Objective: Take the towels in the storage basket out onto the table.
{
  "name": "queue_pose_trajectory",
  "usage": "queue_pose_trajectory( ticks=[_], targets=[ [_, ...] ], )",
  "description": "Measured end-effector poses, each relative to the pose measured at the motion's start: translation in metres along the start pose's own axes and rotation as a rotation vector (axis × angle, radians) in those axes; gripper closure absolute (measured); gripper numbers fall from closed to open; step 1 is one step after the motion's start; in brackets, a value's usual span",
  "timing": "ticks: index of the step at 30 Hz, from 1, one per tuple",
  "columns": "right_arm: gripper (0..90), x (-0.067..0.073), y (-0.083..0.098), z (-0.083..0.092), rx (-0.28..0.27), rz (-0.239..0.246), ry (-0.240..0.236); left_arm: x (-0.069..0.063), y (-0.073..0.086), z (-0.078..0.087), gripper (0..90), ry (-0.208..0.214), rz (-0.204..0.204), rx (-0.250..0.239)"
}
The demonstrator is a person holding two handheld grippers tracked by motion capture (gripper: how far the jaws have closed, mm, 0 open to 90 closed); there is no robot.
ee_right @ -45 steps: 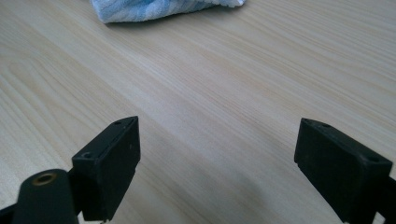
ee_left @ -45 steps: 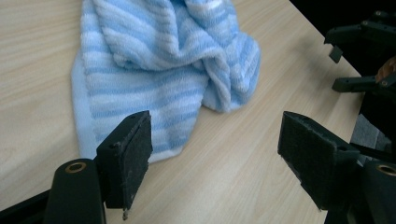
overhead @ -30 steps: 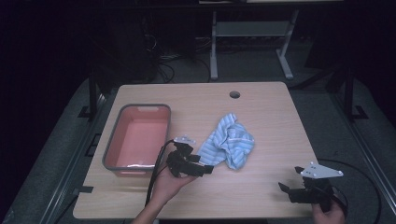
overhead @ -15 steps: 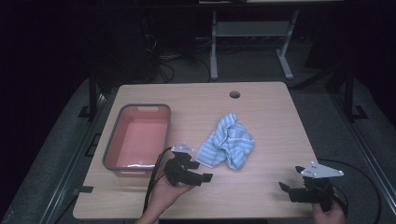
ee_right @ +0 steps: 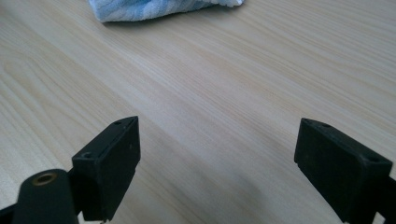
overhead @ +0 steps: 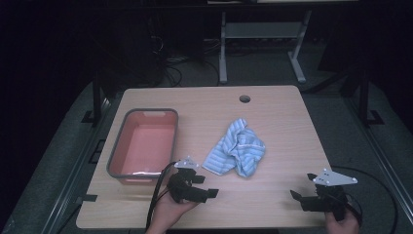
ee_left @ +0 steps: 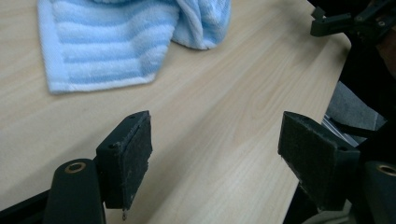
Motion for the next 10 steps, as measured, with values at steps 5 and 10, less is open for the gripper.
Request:
queue_pose_trajectory(
  ticks=[5, 10],
  targets=[
    [13.7, 0.002, 0.0, 0.001, 0.004, 0.007, 0.006, -0.003, 0.012, 0.001, 24.9, 0.01, 0.006, 0.002],
    [13.7, 0.006, 0.001, 0.002, -0.008, 0.007, 0.017, -0.007, 0.026, 0.003, 24.0, 0.032, -0.002, 0.007]
  ],
)
Point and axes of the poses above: each handheld gripper's, and its own axes: z roughly backward along the jaws, y roughly out of its underside, x roughly to its left, the point moved 6 cm from there along -z, roughly forward along the jaws, and after that the axes turned 4 degrees about z, right-handed, at the moved point
